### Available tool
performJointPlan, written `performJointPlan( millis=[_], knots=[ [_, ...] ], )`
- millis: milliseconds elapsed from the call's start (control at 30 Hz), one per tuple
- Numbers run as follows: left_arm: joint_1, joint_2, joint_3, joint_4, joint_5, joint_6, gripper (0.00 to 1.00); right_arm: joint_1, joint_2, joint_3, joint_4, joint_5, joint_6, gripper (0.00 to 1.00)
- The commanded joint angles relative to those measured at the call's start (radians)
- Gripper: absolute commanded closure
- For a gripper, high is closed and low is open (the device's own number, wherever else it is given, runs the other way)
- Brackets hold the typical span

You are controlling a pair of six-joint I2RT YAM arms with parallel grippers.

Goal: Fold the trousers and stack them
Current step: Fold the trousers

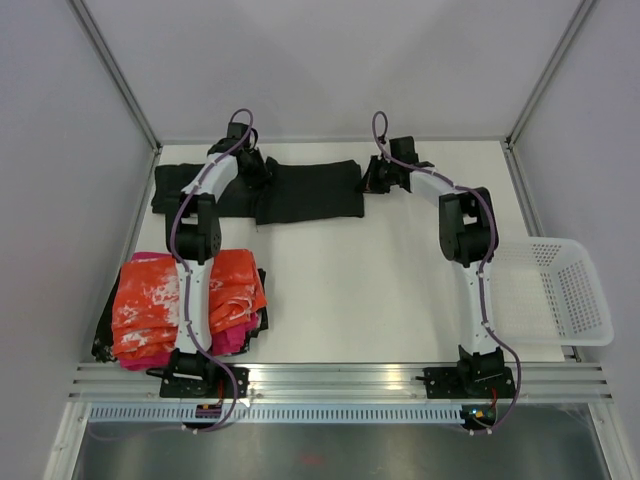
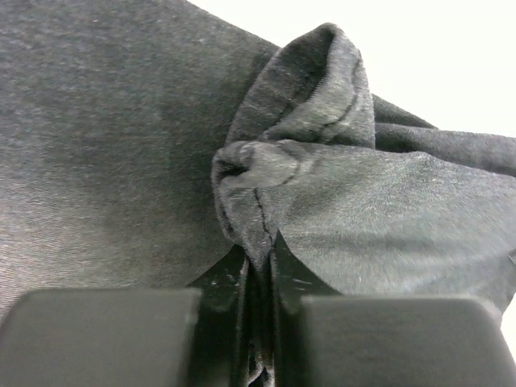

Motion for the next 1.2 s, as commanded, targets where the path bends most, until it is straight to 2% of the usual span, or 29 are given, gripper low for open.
performJointPlan(
  millis=[0, 67, 100, 200, 400, 633, 867, 1033, 1167],
  knots=[
    [-0.012, -0.046, -0.007, 0.023, 0.003, -0.048, 0.84, -0.153, -0.082, -0.046, -0.038, 0.091, -0.034, 1.0],
    [-0.03, -0.054, -0.005, 0.01, 0.006, -0.051, 0.7, -0.199, -0.114, -0.052, -0.072, 0.14, -0.092, 1.0],
    [-0.036, -0.058, -0.005, 0.007, 0.003, -0.047, 0.45, -0.21, -0.126, -0.056, -0.08, 0.153, -0.108, 1.0],
    [-0.043, -0.089, -0.002, -0.007, 0.004, -0.053, 0.24, -0.261, -0.176, -0.095, -0.069, 0.176, -0.131, 1.0],
    [-0.038, -0.181, 0.016, -0.025, -0.017, -0.022, 0.15, -0.281, -0.209, -0.12, -0.092, 0.191, -0.16, 1.0],
    [0.003, -0.261, -0.025, -0.088, -0.152, 0.063, 0.11, -0.295, -0.171, -0.04, -0.236, 0.223, -0.266, 1.0],
    [0.151, -0.255, -0.175, -0.057, -0.105, 0.091, 0.13, -0.299, -0.145, 0.013, -0.27, 0.194, -0.266, 1.0],
    [0.177, -0.224, -0.186, -0.002, -0.056, 0.133, 0.14, -0.299, -0.133, 0.032, -0.279, 0.188, -0.258, 1.0],
    [0.18, -0.175, -0.179, -0.002, -0.097, 0.137, 0.15, -0.298, -0.131, 0.04, -0.291, 0.19, -0.26, 1.0]
  ],
)
